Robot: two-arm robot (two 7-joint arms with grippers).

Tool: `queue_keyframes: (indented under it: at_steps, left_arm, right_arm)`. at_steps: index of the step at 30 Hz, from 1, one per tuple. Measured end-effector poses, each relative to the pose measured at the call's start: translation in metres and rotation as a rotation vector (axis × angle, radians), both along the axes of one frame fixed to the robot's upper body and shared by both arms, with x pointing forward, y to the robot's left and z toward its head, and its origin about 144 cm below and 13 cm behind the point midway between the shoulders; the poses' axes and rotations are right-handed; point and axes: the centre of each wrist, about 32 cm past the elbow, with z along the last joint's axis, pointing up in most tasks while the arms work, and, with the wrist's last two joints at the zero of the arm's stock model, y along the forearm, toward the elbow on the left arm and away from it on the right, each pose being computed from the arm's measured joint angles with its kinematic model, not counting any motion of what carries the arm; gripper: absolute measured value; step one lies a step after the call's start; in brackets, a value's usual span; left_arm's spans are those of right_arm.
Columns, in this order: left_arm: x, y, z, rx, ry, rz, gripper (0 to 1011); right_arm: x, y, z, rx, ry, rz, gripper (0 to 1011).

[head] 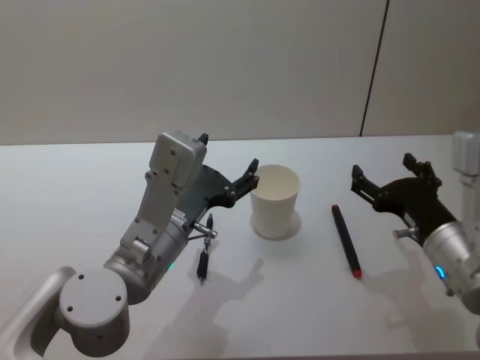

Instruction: Place the pen into the pen holder.

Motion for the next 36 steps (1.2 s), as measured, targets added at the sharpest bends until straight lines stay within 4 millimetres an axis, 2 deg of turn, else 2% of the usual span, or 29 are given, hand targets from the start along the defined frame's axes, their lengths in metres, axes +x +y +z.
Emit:
queue_keyframes:
  at_steps: [15, 36]
  left_arm:
    - [0.000, 0.000, 0.000, 0.000, 0.000, 0.000, 1003]
    - [0.000, 0.000, 0.000, 0.000, 0.000, 0.000, 1003]
  right_arm:
    - [0.029, 0.031, -0.011, -0.010, 0.139, -0.070, 1002]
    - [0.049, 0.057, -0.030, -0.053, 0.283, -0.145, 1002]
